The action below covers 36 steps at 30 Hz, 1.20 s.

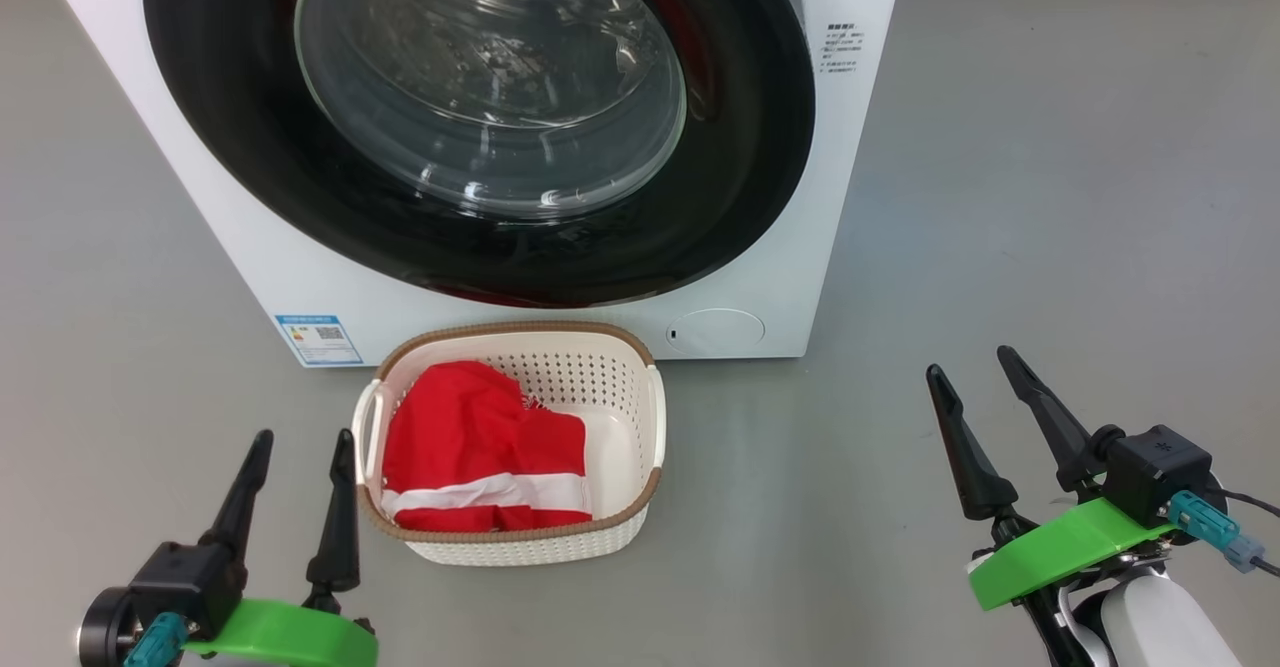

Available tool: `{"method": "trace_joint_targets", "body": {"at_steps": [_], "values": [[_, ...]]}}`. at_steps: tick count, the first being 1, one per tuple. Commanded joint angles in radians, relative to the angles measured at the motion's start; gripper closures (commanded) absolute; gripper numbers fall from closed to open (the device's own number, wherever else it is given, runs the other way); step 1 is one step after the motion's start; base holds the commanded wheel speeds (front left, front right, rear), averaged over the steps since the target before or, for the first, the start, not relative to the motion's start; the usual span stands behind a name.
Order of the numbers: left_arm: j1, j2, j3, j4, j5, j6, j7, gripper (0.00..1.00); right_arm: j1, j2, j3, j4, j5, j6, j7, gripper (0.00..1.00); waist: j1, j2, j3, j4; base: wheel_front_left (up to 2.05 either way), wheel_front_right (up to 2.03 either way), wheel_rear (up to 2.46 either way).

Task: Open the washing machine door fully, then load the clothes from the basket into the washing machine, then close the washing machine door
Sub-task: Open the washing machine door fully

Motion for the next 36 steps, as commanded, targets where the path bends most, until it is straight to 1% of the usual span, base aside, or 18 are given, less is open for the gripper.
{"method": "trace_joint_targets", "body": {"at_steps": [1,36], "values": [[-0.048,0.019,0.032,-0.02,-0.004,-0.003,-0.012,0.0,-0.039,-0.004,0.02,-0.026,-0.002,0.002,-0.012,0.0,0.0,0.0,0.0,0.001,0.0,0.0,0.0],[-0.048,0.016,0.039,-0.021,0.004,-0.003,-0.012,0.0,-0.043,-0.005,0.014,-0.022,-0.002,0.002,-0.012,0.0,0.0,0.0,0.001,0.009,0.0,0.0,0.0]]}}
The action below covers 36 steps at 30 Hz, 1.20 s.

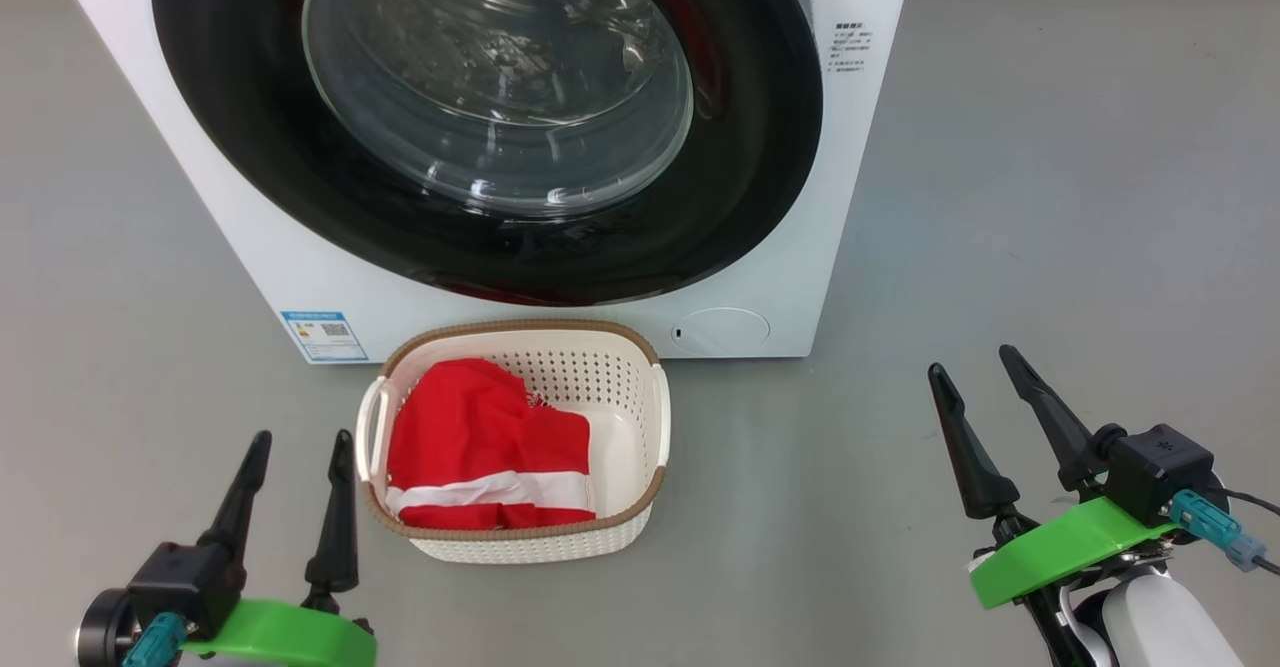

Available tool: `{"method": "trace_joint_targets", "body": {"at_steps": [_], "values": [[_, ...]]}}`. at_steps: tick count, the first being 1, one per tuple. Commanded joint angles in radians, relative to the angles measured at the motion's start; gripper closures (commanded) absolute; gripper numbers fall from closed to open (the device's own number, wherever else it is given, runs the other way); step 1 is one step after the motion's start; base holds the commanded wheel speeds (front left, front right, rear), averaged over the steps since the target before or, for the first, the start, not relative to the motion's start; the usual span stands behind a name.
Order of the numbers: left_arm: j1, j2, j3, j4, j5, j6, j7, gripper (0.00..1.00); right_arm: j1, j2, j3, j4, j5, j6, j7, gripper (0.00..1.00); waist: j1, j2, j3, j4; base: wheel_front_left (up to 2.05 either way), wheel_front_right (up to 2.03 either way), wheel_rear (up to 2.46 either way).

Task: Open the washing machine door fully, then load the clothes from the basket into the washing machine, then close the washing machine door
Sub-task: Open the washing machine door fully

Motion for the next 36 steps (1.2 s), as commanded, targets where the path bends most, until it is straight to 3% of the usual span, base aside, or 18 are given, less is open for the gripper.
{"method": "trace_joint_targets", "body": {"at_steps": [1,36], "values": [[-0.047,0.016,0.036,-0.025,0.004,-0.003,-0.012,0.0,-0.041,-0.004,0.017,-0.024,-0.002,0.002,-0.012,0.0,0.0,0.0,-0.001,0.0,0.0,0.0,0.0],[-0.059,0.013,0.016,-0.051,-0.003,-0.003,-0.012,0.0,-0.129,-0.046,0.003,-0.017,0.043,0.002,-0.012,0.0,0.0,0.0,0.055,0.029,0.0,0.0,0.0]]}}
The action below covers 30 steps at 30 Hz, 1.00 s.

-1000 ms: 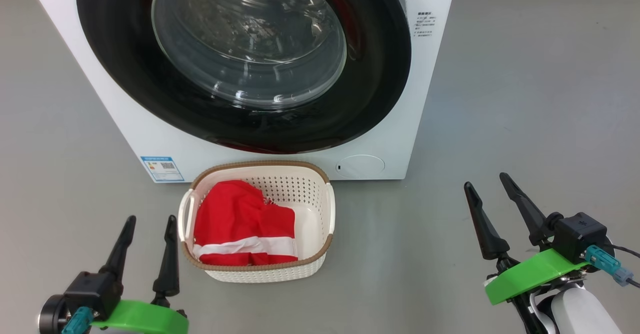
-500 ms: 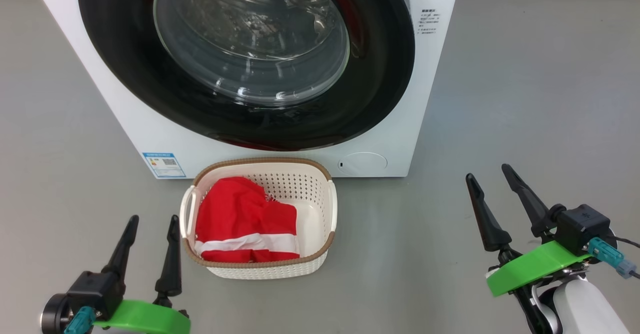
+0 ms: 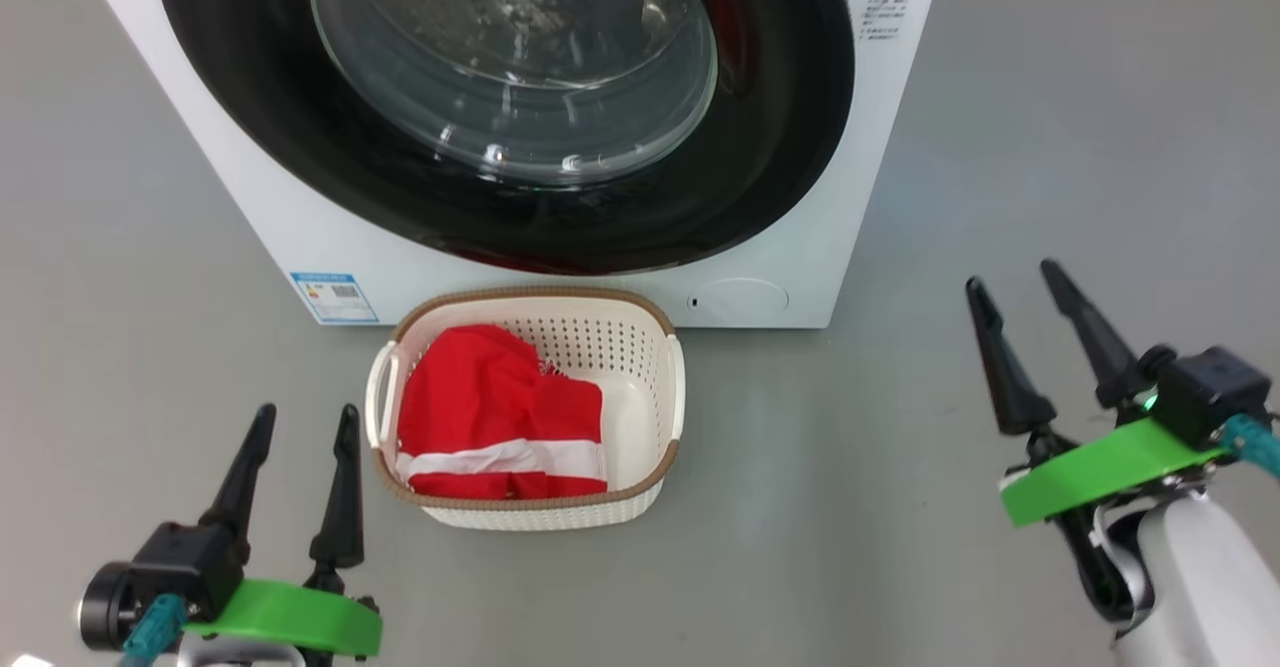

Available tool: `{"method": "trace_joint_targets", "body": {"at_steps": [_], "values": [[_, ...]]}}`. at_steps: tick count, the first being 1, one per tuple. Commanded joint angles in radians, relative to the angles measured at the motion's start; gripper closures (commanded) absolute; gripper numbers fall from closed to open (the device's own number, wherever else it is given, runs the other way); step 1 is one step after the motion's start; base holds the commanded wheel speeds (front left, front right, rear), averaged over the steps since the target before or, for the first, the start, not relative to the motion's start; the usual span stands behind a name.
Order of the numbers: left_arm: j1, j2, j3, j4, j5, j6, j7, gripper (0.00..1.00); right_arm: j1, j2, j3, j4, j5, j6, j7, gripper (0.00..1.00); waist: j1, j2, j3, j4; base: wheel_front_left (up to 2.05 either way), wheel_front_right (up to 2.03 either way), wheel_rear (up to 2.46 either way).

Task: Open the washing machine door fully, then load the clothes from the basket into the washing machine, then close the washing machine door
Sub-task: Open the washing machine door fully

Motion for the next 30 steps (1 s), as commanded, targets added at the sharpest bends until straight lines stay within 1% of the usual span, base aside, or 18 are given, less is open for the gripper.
{"method": "trace_joint_targets", "body": {"at_steps": [1,10,19,20,21,22,24,26,30], "values": [[-0.043,0.014,0.028,-0.029,-0.003,-0.003,-0.012,0.0,-0.033,-0.01,0.016,-0.026,0.018,0.002,-0.012,0.0,0.0,0.0,0.013,0.006,0.0,0.0,0.0],[-0.069,0.011,0.022,-0.054,-0.001,-0.003,-0.012,0.0,-0.112,-0.043,-0.013,-0.027,0.072,0.002,-0.012,0.0,0.0,0.0,0.07,0.028,0.0,0.0,0.0],[-0.092,0.012,0.012,-0.069,0.002,-0.003,-0.012,0.0,-0.203,-0.083,-0.007,0.023,0.212,0.002,-0.012,0.0,0.0,0.0,0.128,0.054,0.0,0.0,0.0],[-0.095,0.012,0.011,-0.07,0.002,-0.003,-0.012,0.0,-0.216,-0.089,-0.008,0.027,0.228,0.002,-0.012,0.04,0.0,0.0,0.134,0.057,0.0,0.0,0.0],[-0.099,0.012,0.009,-0.071,0.001,-0.003,-0.012,0.0,-0.227,-0.097,-0.006,0.031,0.244,0.002,-0.012,0.25,0.0,0.0,0.14,0.06,0.0,0.0,0.0],[-0.102,0.012,0.008,-0.072,0.001,-0.003,-0.012,0.0,-0.238,-0.104,-0.005,0.033,0.26,0.002,-0.012,0.53,0.0,0.0,0.147,0.062,0.0,0.0,0.0],[-0.108,0.013,0.006,-0.074,0.0,-0.003,-0.012,0.0,-0.26,-0.119,-0.003,0.037,0.291,0.002,-0.012,0.73,0.0,0.0,0.158,0.067,0.0,0.0,0.0],[-0.114,0.013,0.005,-0.077,-0.001,-0.003,-0.012,0.0,-0.284,-0.134,0.0,0.04,0.323,0.002,-0.012,1.0,0.0,0.0,0.17,0.071,0.0,0.0,0.0],[-0.125,0.012,0.003,-0.082,-0.003,-0.003,-0.012,0.0,-0.329,-0.163,0.014,0.057,0.41,0.002,-0.012,1.0,0.0,0.0,0.193,0.079,0.0,0.0,0.0]]}}
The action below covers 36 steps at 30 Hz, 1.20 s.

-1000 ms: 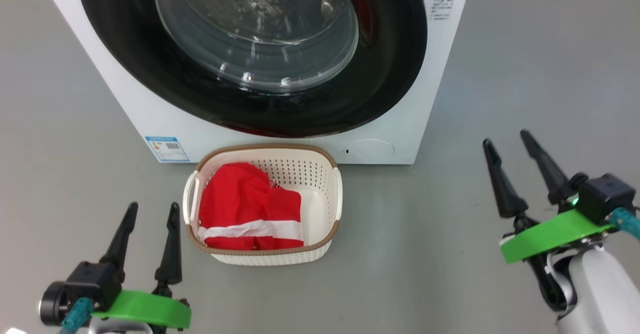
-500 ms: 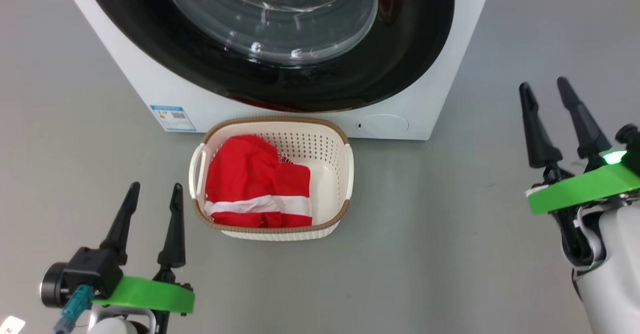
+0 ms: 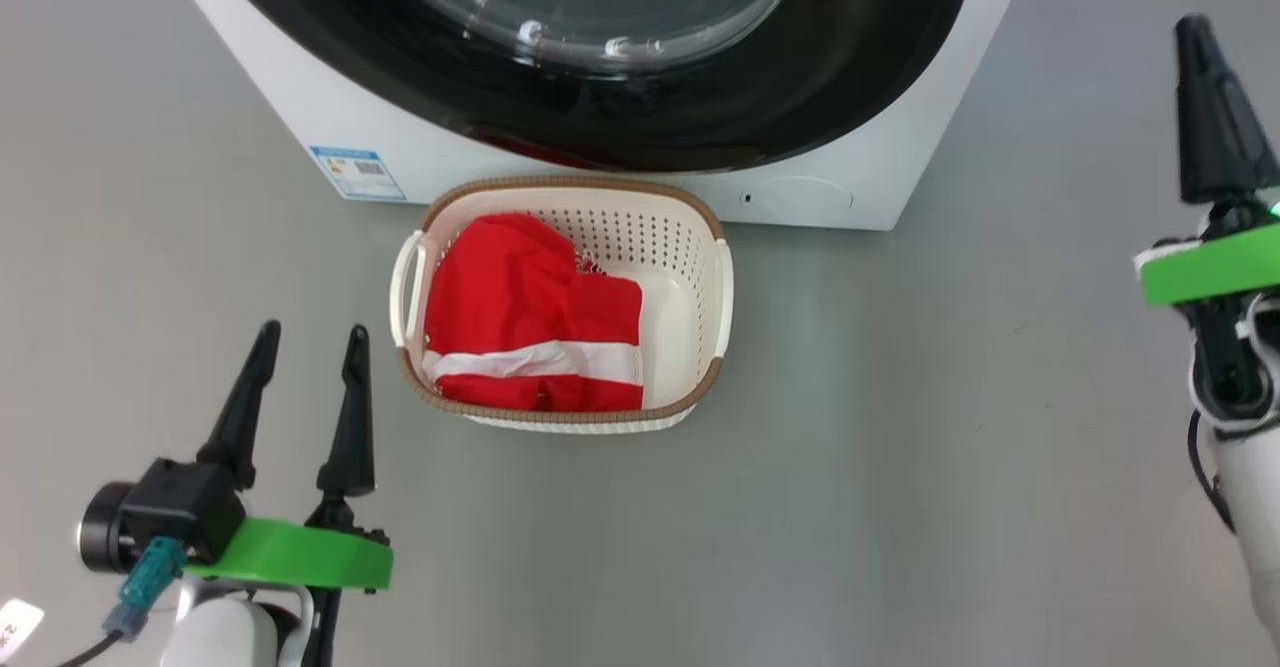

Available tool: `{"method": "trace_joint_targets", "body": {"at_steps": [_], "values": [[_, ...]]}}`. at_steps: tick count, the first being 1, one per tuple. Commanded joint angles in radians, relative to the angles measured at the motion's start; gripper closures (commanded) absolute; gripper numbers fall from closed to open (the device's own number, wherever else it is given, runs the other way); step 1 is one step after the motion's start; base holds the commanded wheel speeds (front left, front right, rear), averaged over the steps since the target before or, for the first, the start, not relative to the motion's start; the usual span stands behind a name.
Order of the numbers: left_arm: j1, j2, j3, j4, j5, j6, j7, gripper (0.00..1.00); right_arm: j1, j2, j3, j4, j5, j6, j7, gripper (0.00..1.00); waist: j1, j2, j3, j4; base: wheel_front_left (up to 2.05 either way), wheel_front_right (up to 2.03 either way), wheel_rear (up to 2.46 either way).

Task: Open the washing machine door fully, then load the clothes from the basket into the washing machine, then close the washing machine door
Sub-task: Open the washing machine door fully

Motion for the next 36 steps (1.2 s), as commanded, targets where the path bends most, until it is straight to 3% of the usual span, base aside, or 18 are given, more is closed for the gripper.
{"method": "trace_joint_targets", "body": {"at_steps": [1,11,22,30,36], "values": [[-0.037,0.017,0.028,-0.033,-0.004,-0.003,-0.012,0.0,-0.031,-0.019,0.022,-0.008,0.063,0.002,-0.005,1.0,0.0,-0.0001,0.022,0.011,0.0,0.0,0.0],[-0.057,0.014,0.021,-0.046,-0.007,-0.003,-0.012,0.0,-0.145,-0.085,0.083,0.067,0.328,0.002,0.039,1.0,0.0,-0.0001,0.073,0.027,0.0,0.0,0.0],[-0.095,0.008,0.023,-0.068,-0.008,-0.003,-0.012,0.0,-0.328,-0.159,0.13,0.143,0.57,0.002,0.212,1.0,0.0,-0.0001,0.151,0.054,0.0,0.0,0.0],[-0.105,0.005,0.022,-0.065,-0.011,-0.003,-0.012,0.0,-0.423,-0.154,0.108,0.223,0.757,0.002,0.353,1.0,0.0,-0.0001,0.169,0.076,0.0,0.0,0.0],[-0.109,0.005,0.022,-0.062,-0.019,-0.003,-0.012,0.0,-0.475,-0.159,0.113,0.266,0.822,0.002,0.451,1.0,0.0,-0.0001,0.175,0.092,0.0,0.0,0.0]]}}
